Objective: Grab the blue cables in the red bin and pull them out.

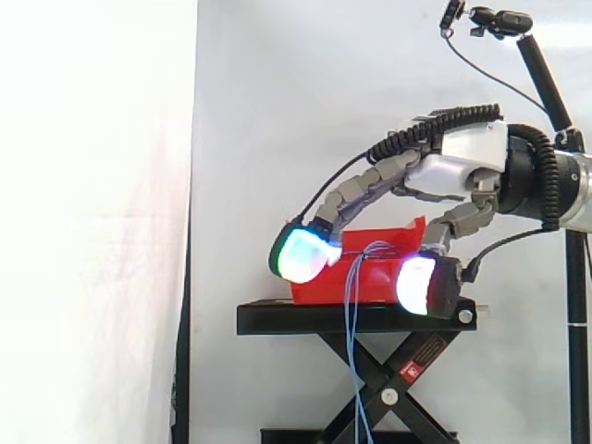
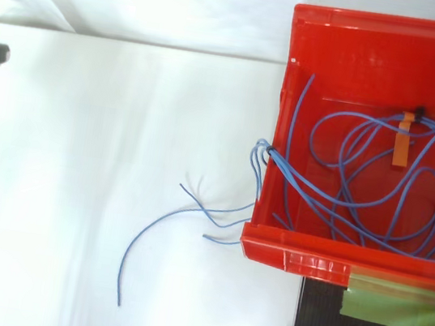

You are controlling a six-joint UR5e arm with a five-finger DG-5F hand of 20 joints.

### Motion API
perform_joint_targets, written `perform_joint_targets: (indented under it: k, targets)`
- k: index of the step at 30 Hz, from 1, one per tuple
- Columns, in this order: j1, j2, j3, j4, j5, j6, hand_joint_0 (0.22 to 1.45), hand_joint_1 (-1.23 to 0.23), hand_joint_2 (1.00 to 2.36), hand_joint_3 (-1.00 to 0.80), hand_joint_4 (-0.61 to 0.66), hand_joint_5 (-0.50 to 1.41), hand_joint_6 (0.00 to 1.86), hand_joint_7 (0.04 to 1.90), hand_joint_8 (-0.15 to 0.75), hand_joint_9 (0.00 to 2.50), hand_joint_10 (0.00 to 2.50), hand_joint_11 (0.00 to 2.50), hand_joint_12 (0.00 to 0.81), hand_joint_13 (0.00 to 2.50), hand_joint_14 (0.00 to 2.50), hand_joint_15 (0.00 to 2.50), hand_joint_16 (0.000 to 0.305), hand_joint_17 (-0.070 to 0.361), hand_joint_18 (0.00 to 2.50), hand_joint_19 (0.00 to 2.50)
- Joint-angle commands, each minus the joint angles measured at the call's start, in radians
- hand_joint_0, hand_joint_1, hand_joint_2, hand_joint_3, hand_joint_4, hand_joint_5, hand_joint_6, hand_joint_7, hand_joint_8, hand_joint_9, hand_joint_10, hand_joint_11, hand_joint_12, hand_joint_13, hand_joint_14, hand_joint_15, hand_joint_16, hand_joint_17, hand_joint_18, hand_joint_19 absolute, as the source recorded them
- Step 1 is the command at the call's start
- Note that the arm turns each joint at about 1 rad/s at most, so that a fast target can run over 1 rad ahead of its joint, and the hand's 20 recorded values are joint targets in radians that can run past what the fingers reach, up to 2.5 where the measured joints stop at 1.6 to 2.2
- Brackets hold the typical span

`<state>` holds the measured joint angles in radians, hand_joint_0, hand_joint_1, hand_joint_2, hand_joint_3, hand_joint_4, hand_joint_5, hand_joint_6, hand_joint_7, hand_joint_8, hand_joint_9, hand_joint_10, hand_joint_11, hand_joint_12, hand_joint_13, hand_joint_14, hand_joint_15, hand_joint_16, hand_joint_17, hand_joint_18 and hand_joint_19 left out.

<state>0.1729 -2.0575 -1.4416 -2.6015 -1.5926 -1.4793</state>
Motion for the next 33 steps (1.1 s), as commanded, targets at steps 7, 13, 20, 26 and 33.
perform_joint_targets:
  k: [7, 13, 20, 26, 33]
  targets:
    - [-0.012, -0.01, 0.044, -0.077, -0.061, -0.054, 0.66, -0.95, 1.0, -1.0, 0.29, 0.63, 0.01, 0.56, 0.26, 0.85, 0.03, 0.78, 0.368, 0.78, 0.02, 0.65, 0.05, 0.113, 0.51, 0.66]
    - [-0.027, -0.01, 0.09, -0.198, -0.136, -0.106, 0.66, -0.95, 1.0, -1.0, 0.3, 0.63, 0.01, 0.56, 0.265, 0.85, 0.03, 0.77, 0.368, 0.78, 0.02, 0.65, 0.05, 0.113, 0.51, 0.67]
    - [-0.059, -0.01, 0.165, -0.295, -0.199, -0.249, 0.66, -0.95, 1.0, -1.0, 0.3, 0.63, 0.01, 0.56, 0.26, 0.85, 0.03, 0.77, 0.368, 0.78, 0.02, 0.65, 0.05, 0.113, 0.51, 0.67]
    - [-0.076, -0.01, 0.19, -0.196, -0.213, -0.345, 0.66, -0.95, 1.0, -1.0, 0.29, 0.62, 0.01, 0.56, 0.26, 0.85, 0.03, 0.77, 0.368, 0.78, 0.02, 0.65, 0.05, 0.113, 0.51, 0.67]
    - [-0.082, -0.01, 0.19, -0.135, -0.21, -0.371, 0.66, -0.95, 1.0, -1.0, 0.29, 0.62, 0.01, 0.55, 0.257, 0.85, 0.03, 0.77, 0.366, 0.78, 0.02, 0.65, 0.05, 0.113, 0.51, 0.67]
